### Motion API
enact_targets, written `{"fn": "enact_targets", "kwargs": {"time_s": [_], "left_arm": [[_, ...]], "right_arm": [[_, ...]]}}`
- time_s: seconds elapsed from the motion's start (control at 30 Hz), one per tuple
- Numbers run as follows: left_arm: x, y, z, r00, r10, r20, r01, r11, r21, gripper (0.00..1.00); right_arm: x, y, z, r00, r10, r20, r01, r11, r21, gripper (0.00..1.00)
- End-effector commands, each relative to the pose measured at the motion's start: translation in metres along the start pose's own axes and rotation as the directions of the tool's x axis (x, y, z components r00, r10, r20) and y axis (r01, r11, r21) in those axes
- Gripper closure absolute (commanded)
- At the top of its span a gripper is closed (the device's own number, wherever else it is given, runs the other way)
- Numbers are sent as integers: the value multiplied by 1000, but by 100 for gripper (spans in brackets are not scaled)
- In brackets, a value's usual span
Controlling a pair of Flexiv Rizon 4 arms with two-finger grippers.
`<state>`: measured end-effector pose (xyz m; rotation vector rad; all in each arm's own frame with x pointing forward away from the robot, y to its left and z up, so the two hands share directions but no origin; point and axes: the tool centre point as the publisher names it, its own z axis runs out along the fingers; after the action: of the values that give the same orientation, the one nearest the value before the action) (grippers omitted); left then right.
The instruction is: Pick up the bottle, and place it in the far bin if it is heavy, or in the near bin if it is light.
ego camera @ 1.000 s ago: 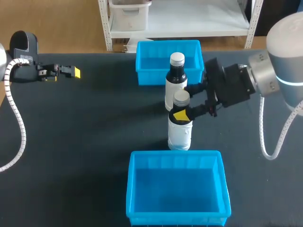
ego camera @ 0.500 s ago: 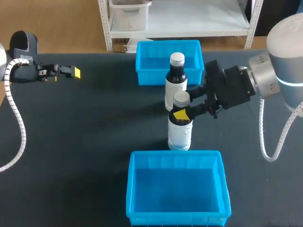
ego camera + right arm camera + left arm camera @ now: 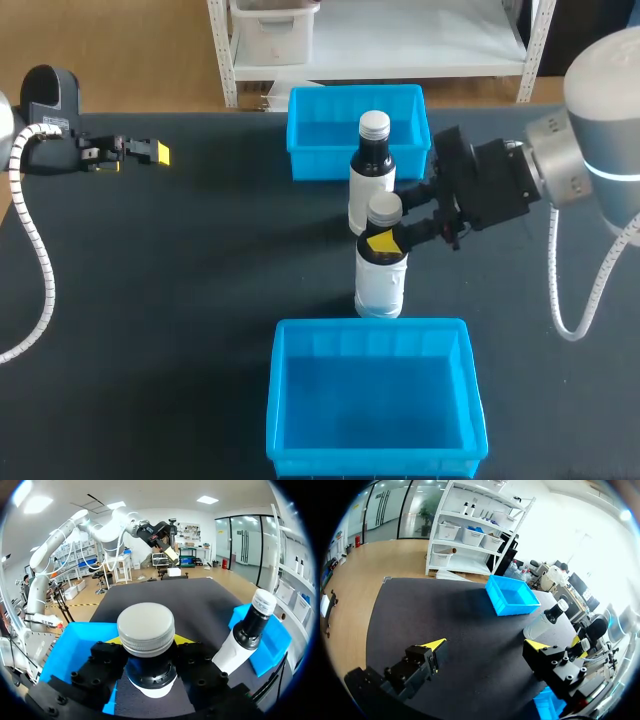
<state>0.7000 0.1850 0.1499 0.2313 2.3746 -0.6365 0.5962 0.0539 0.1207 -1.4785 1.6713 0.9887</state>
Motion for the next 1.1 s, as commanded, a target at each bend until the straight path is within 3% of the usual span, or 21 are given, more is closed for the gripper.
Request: {"fn": "enact_targets", "kwargs": {"time_s": [0.03,0.5,0.87,1.1], "left_arm": [[0,0,0,1000,0,0,0,1000,0,0],[0,0,0,1000,0,0,0,1000,0,0],[0,0,0,1000,0,0,0,1000,0,0],[0,0,0,1000,0,0,0,1000,0,0]], "right_arm": [[0,0,-1,1000,1,-4,-1,1000,8,100],[-15,-3,-40,1000,-8,2,8,996,92,100],[-22,-8,-93,1000,-30,-6,30,982,185,100],[-14,-14,-128,1000,-12,-18,16,971,239,100]]}}
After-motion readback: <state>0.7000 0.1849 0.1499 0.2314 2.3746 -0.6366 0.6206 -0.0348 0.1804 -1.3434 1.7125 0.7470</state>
